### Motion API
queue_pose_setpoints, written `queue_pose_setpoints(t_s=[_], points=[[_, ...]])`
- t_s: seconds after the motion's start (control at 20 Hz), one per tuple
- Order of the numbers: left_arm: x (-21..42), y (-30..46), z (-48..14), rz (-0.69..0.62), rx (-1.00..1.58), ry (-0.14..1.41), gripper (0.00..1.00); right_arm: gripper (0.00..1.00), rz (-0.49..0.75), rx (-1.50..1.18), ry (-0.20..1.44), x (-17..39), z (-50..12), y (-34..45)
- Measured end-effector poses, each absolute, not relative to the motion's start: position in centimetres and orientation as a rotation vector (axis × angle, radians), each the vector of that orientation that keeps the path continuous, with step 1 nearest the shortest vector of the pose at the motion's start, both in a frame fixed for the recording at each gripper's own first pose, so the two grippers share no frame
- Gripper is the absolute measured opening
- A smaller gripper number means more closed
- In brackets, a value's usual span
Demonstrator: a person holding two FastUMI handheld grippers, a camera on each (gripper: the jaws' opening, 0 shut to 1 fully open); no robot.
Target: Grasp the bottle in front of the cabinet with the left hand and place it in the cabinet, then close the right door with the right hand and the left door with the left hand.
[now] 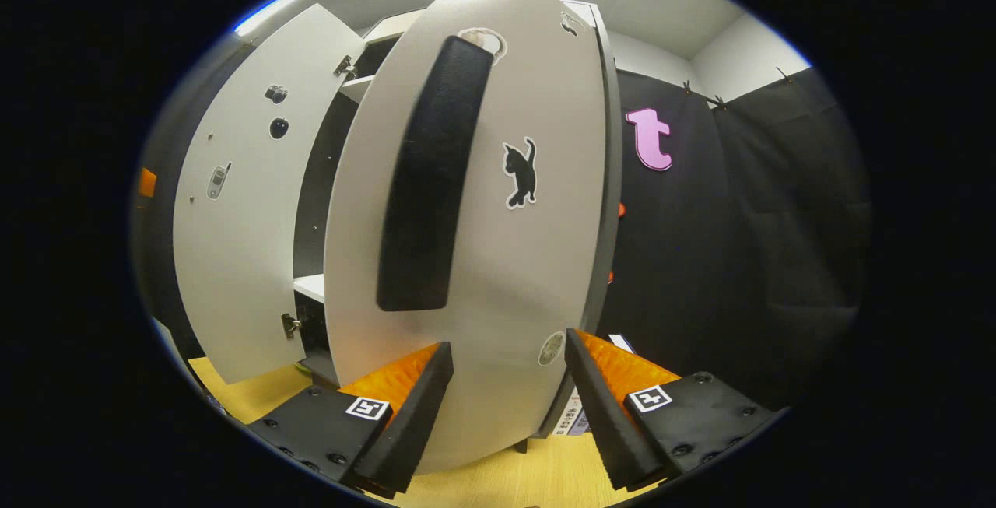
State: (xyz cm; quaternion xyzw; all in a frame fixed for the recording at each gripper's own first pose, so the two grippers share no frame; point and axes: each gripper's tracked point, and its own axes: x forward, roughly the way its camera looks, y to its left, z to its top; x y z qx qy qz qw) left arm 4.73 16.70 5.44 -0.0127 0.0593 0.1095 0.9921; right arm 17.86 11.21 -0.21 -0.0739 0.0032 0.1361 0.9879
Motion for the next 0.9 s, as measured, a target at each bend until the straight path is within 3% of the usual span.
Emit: queue_pose_setpoints(t_s=[0.3,0.9], points=[[4.2,18.3,5.2,0.253,-0.030,0.127,0.95,0.97,0.273,-0.131,0.022,22.6,-0.8,14.6],[5.6,20.8,3.0,0.266,-0.050,0.157,0.95,0.97,0.236,-0.128,0.042,24.3,-0.7,15.7]])
